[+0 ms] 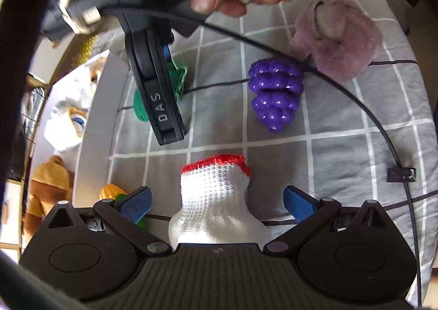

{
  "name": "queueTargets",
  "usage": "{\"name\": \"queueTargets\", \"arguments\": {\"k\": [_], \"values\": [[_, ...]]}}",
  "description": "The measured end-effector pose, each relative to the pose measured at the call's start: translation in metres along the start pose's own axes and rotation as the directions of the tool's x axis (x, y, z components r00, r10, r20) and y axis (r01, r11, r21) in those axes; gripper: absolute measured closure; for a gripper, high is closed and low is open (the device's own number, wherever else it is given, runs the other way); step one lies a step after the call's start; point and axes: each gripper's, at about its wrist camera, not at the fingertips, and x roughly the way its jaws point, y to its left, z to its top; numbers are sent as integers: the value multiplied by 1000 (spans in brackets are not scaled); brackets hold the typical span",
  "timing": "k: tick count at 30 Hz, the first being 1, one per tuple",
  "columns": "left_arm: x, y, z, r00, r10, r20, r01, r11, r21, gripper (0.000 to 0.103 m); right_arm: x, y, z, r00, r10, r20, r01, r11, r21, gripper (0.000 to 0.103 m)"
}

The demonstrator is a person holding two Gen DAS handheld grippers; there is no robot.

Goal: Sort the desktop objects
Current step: 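Grasp the white red-rimmed knitted sock with the left gripper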

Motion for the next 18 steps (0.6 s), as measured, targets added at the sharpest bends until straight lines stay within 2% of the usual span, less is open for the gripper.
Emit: {"name": "queueTargets", "arguments": {"k": [3,9,11,12,13,15,16,18], "values": [[10,11,0,999,-50,-14,49,998,-43,0,0,-4,1,1000,-1,-3,1,1000,-2,2],[17,35,-1,993,-106,-56,98,986,-133,0,-2,-11,3,1000,-1,-8,1,1000,2,4],[16,39,-1,991,-116,-59,107,984,-143,8,-3,-15,5,1000,-2,-10,2,1000,10,7],[15,41,0,990,-125,-61,115,982,-152,16,-4,-17,6,1000,-2,-11,3,1000,16,8],[14,43,0,989,-134,-64,122,980,-160,25,-1,-2,2,1000,-3,-13,4,1000,22,11],[14,49,0,985,-154,-72,139,973,-182,35,-2,1,3,1000,-7,-13,7,999,34,18],[14,52,-1,985,-156,-79,139,972,-189,39,-3,-1,4,1000,-7,-14,8,999,39,22],[14,55,-1,982,-164,-90,144,970,-198,43,-3,-3,5,1000,-5,-18,5,999,43,23]]}}
